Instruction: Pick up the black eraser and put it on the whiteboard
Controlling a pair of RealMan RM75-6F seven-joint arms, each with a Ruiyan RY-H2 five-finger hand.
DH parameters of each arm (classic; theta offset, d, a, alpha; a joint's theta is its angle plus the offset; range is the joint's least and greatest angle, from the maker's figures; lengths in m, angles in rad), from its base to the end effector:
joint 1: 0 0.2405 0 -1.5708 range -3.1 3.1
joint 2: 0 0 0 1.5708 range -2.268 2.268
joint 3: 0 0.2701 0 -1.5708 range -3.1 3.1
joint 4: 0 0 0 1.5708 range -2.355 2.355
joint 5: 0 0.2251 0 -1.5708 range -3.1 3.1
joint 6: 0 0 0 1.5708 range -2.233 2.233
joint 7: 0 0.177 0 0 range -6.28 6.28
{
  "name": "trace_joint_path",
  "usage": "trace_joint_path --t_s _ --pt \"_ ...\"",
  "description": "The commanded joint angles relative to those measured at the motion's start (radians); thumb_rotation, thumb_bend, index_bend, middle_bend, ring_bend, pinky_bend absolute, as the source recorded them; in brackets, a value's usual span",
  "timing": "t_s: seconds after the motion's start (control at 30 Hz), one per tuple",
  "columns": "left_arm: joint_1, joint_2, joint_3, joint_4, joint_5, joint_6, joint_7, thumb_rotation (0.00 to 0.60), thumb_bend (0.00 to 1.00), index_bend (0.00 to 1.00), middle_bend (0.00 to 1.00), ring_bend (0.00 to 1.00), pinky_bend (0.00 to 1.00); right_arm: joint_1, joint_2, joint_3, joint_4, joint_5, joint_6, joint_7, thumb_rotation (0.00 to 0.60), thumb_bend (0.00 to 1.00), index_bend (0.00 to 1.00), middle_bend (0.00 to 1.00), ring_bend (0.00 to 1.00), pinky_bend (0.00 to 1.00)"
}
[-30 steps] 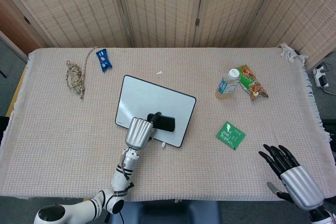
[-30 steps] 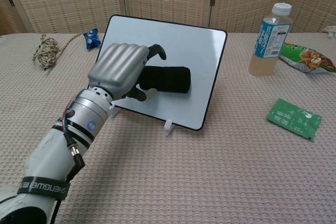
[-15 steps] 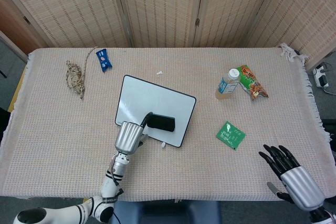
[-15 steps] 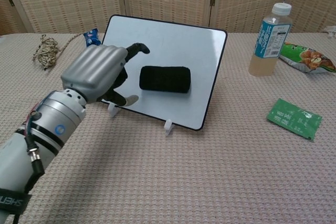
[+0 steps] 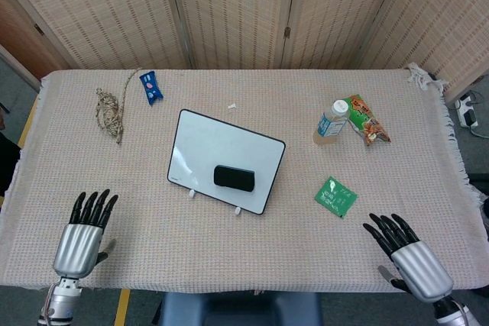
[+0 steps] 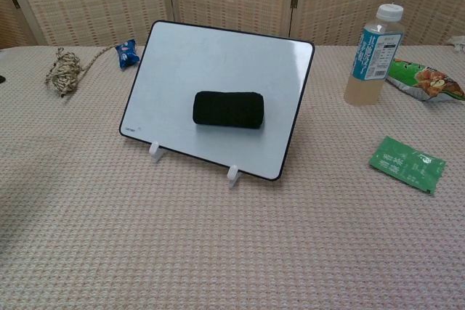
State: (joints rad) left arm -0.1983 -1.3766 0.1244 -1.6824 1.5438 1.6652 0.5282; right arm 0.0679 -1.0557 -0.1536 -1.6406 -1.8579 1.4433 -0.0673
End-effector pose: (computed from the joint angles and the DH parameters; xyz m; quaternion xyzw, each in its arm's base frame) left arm -0.2558 0.2034 0.0654 -0.6595 -0.2791 -0.3681 0.5930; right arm -0.2986 -0.1497 0.1088 0.7459 -0.3526 0.3406 0.4510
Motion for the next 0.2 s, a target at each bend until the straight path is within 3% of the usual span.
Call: trace_joint_path --t_s 0.03,0.2 --pt "0.141 -0.018 0.046 0.165 0.095 0.145 -0.091 0.600 0.25 0.04 0.05 0.00 0.00 0.008 -0.006 0.003 -0.003 0.007 -0.015 -0.010 0.600 0.36 0.00 0.00 0.00 0.00" --pt "0.160 -0.014 0.028 0.167 0.105 0.140 -0.107 0.600 0.25 0.03 0.04 0.00 0.00 0.020 -0.005 0.002 -0.003 0.011 -0.034 -0.012 0.600 0.36 0.00 0.00 0.00 0.00"
